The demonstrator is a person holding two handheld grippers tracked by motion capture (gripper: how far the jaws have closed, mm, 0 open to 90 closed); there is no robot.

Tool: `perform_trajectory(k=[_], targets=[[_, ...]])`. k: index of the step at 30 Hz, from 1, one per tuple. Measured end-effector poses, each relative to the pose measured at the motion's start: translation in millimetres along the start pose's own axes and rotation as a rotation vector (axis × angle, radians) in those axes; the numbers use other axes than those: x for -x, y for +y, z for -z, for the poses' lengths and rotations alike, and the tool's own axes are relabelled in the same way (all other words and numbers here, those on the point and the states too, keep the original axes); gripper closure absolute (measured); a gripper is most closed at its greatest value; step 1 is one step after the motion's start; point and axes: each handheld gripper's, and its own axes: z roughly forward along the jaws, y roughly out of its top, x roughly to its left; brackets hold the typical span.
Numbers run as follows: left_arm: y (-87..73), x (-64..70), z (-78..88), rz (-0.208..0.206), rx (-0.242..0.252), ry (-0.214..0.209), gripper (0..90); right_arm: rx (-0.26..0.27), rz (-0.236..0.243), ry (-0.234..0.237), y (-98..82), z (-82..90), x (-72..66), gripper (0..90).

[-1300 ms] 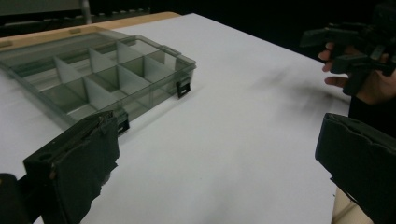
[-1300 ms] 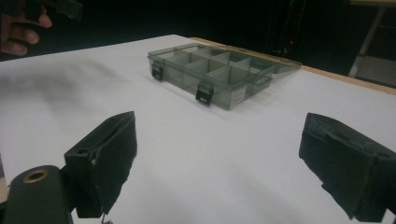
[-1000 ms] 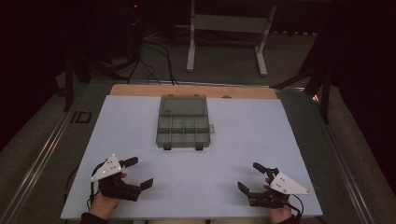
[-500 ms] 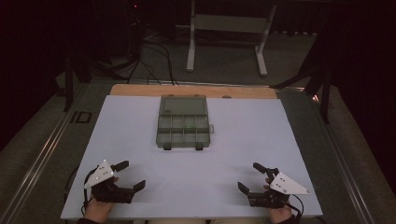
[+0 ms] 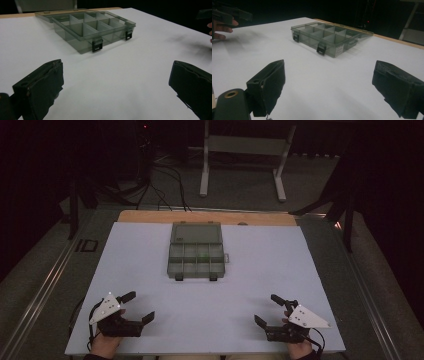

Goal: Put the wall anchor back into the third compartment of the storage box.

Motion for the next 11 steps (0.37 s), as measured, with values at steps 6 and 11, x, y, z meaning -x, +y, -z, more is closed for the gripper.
perform_trajectory(k=[6, 11], targets=[[-2.9, -1.4, -0.8, 0.003, 0.000, 0.003, 0.0, -0.002, -0.002, -0.002, -0.3, -0.4, 0.2, 11.3], [-4.1, -1.5, -1.5, 0.000, -0.003, 0.007, 0.0, -0.005, 0.000, -0.002, -0.4, -0.6, 0.4, 11.3]])
